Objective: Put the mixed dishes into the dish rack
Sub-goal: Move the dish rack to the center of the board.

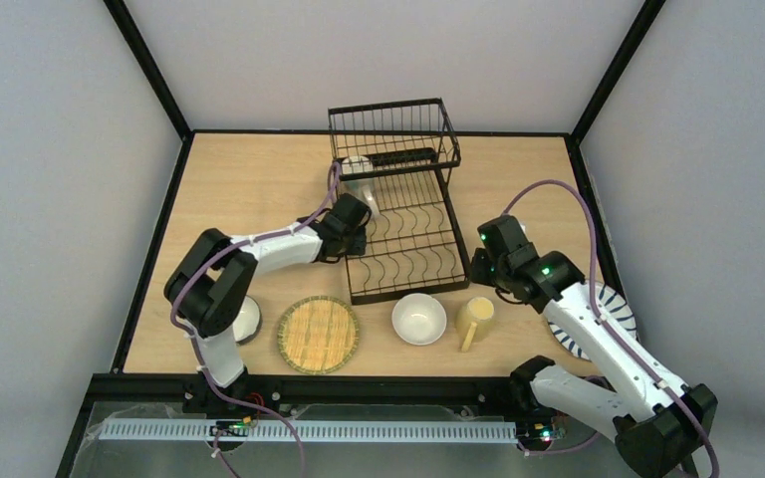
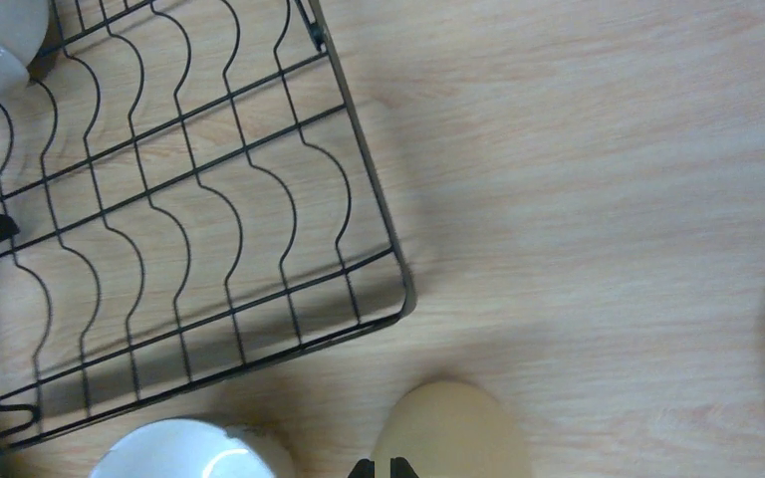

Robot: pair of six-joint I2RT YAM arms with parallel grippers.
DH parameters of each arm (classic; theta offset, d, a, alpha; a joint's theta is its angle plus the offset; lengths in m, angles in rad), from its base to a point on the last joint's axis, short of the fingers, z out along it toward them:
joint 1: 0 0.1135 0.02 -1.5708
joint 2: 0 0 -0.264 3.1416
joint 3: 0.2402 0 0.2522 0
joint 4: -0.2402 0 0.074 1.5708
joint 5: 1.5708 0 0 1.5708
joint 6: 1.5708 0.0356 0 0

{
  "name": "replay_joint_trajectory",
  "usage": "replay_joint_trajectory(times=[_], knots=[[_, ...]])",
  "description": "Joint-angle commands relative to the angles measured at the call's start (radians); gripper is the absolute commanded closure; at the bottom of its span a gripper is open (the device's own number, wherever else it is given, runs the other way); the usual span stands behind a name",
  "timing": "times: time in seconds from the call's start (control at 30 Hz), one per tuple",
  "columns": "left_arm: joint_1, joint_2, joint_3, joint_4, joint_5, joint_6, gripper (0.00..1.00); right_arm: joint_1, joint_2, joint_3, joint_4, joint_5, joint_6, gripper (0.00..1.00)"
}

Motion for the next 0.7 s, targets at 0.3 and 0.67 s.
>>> replay_joint_trajectory(times=[0.3,0.67], knots=[[-0.01,0.049,0.071,0.081,0.046,-0.016,0.09,0.135,-0.006,0.043,-0.15,-0.064,0.06,1.0],[-0.011,0.096,0.117,0.086,0.052,-0.037,0.09,0.187,-0.034,0.019,-0.207,-0.126,0.086,1.0]])
